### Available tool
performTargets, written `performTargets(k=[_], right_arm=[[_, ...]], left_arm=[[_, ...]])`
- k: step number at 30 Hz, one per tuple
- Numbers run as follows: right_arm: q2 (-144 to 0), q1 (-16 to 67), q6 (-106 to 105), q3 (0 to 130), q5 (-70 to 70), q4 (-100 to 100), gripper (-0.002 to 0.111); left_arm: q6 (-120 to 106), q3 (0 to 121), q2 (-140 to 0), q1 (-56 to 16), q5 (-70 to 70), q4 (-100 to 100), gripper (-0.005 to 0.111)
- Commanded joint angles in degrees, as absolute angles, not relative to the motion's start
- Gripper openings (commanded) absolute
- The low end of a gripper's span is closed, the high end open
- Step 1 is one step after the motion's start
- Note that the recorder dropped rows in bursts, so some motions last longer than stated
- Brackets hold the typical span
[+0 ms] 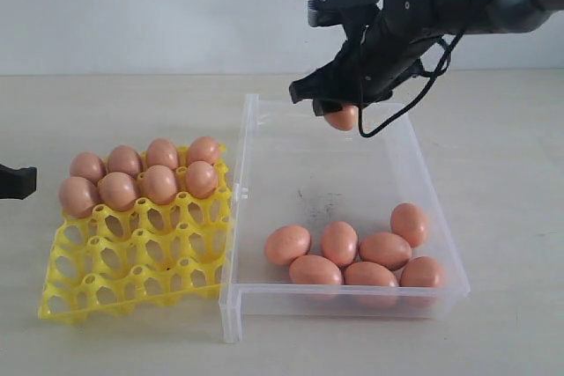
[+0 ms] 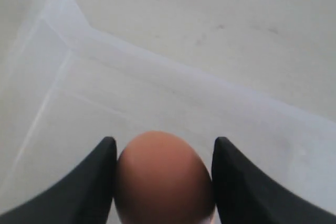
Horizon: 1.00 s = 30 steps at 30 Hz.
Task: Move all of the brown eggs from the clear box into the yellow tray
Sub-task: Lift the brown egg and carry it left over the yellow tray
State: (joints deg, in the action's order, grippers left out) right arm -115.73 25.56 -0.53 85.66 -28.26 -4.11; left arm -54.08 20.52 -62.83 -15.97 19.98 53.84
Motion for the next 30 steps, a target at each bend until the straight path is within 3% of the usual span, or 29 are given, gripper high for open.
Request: performTargets(k=[1, 9, 12, 14, 16, 21, 30], right_arm=[[-111.5, 28.1, -2.1, 76.2, -7.0, -7.2, 0.000], [-101.5, 28.6, 3.5, 56.2, 21.7, -4.6, 0.000], [-100.9, 28.6, 19.4, 51.1, 36.3, 14.5, 0.000], [-101.6, 28.6, 29.0, 49.3, 54.7, 32.9, 0.000], [-103.2, 28.6, 32.7, 49.3, 64.8, 37.7, 0.000], [-108.3, 29.1, 33.1, 50.1, 68.5, 42.2, 0.000], [-120.2, 40.1, 34.3, 65.6, 59.8, 48.5, 0.000]], left_arm=[[-54.0, 20.4, -62.4, -15.9, 20.1, 53.5, 0.004], [-54.0, 20.4, -62.4, -15.9, 20.4, 53.5, 0.004], [-54.0, 20.4, -62.4, -15.9, 21.1, 53.5, 0.004], [-54.0, 20.4, -62.4, -15.9, 21.1, 53.5, 0.004], [-54.0, 20.4, -62.4, -15.9, 21.2, 53.5, 0.004], [-54.0, 20.4, -62.4, -15.9, 23.3, 53.5, 0.004], [-54.1, 19.0, -62.4, -15.9, 32.8, 58.0, 0.004]])
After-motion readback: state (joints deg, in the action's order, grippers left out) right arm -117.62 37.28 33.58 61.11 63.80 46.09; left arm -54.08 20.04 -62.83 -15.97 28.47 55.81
